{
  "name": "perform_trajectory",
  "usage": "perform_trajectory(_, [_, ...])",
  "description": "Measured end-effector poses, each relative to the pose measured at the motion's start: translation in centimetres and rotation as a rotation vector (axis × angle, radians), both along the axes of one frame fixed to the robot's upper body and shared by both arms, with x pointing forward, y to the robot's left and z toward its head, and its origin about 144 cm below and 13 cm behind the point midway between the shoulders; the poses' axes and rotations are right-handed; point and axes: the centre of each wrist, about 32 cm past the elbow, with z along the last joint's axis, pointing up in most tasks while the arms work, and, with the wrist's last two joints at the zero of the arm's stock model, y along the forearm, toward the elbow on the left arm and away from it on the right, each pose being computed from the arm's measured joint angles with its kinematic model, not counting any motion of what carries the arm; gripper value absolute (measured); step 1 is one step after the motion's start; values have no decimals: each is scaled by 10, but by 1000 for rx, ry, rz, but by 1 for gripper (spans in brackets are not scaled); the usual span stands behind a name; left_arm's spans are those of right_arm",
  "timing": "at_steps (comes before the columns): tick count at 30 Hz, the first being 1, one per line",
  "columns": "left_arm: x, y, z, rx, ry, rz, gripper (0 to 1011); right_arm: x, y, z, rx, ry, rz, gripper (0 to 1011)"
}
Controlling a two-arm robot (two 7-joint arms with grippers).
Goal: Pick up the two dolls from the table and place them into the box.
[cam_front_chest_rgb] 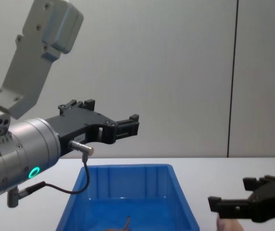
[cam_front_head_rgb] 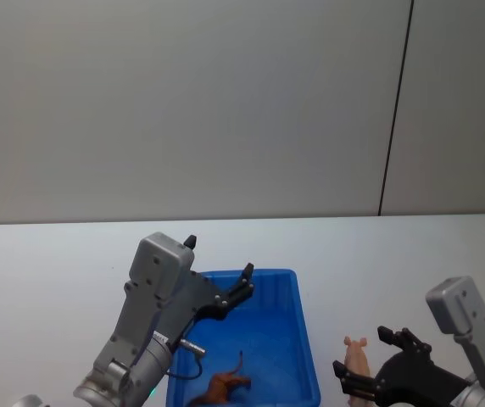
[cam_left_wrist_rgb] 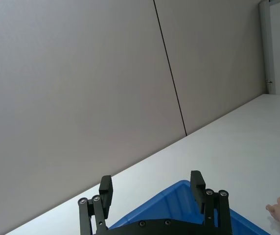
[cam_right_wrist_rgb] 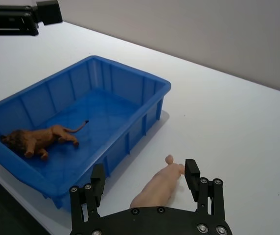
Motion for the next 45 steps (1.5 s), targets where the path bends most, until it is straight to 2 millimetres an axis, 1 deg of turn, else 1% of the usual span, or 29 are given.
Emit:
perform_trajectory(9, [0,0,0,0,0,0,1001,0,0,-14,-1,70,-23,1001])
perform_trajectory(17, [0,0,0,0,0,0,1001,5,4,-29,2,124,-48,1001])
perform_trajectory(19, [0,0,0,0,0,0,1001,6,5,-31,2,130,-52,982])
perform_trajectory(22, [0,0,0,0,0,0,1001,9,6,-35,3,142,-63,922])
perform_trajectory(23, [0,0,0,0,0,0,1001,10,7,-37,4,148,-70,867])
perform_trajectory(24, [0,0,0,0,0,0,1001,10,7,-37,4,148,-70,867])
perform_trajectory(28, [0,0,0,0,0,0,1001,13,10,-42,8,153,-88,744])
perform_trajectory(29, [0,0,0,0,0,0,1001,13,10,-42,8,153,-90,726])
perform_trajectory(30, [0,0,0,0,0,0,1001,13,11,-43,9,151,-96,673])
perform_trajectory(32, [0,0,0,0,0,0,1001,14,12,-44,12,146,-104,624])
perform_trajectory(36, [0,0,0,0,0,0,1001,15,13,-45,13,132,-118,487])
perform_trajectory(37, [0,0,0,0,0,0,1001,15,13,-45,12,128,-121,471])
perform_trajectory(39, [0,0,0,0,0,0,1001,15,14,-45,11,116,-131,395])
perform_trajectory(45, [0,0,0,0,0,0,1001,14,16,-41,3,62,-153,380])
